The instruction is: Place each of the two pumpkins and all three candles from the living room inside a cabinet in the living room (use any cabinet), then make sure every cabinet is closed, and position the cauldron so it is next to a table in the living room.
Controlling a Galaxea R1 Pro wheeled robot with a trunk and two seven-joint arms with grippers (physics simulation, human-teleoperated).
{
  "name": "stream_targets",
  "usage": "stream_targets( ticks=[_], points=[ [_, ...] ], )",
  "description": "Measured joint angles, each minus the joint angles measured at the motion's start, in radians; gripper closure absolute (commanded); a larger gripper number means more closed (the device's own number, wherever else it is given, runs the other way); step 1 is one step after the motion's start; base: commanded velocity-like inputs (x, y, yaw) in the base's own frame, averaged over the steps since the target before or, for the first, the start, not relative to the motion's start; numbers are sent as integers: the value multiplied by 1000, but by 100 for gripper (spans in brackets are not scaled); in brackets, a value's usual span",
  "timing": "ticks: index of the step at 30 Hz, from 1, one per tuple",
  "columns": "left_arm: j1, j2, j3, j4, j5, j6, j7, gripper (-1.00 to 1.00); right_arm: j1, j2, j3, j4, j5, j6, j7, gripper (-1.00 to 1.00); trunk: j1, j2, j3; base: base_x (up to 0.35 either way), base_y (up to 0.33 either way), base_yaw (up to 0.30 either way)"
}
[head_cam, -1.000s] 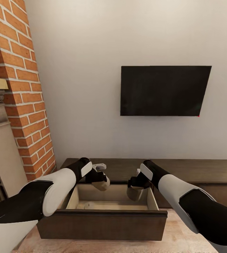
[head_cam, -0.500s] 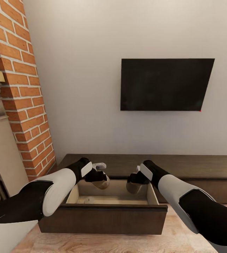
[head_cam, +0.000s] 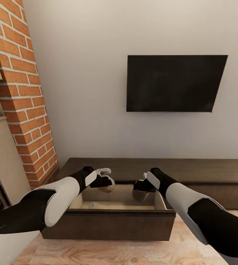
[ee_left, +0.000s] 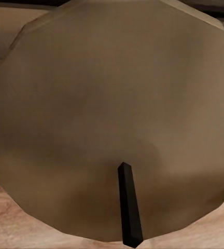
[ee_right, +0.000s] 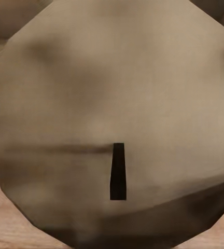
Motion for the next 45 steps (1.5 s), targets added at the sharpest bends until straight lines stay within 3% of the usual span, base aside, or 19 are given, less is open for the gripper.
stream_targets(
  ticks=[15,21,30,45],
  points=[
    [0,0,0,0,1,5,-1,100,1,0,0,0,0,-11,0,100,58,-105,-47,0,0,-2],
    [0,0,0,0,1,5,-2,100,1,0,0,0,-1,-12,0,100,81,-147,-66,0,0,-216],
    [0,0,0,0,1,5,-2,100,1,0,0,0,0,-12,0,100,81,-147,-66,10,0,-64],
    [0,0,0,-1,2,5,5,100,6,0,0,0,0,-12,0,100,81,-147,-66,177,-78,0]
  ],
)
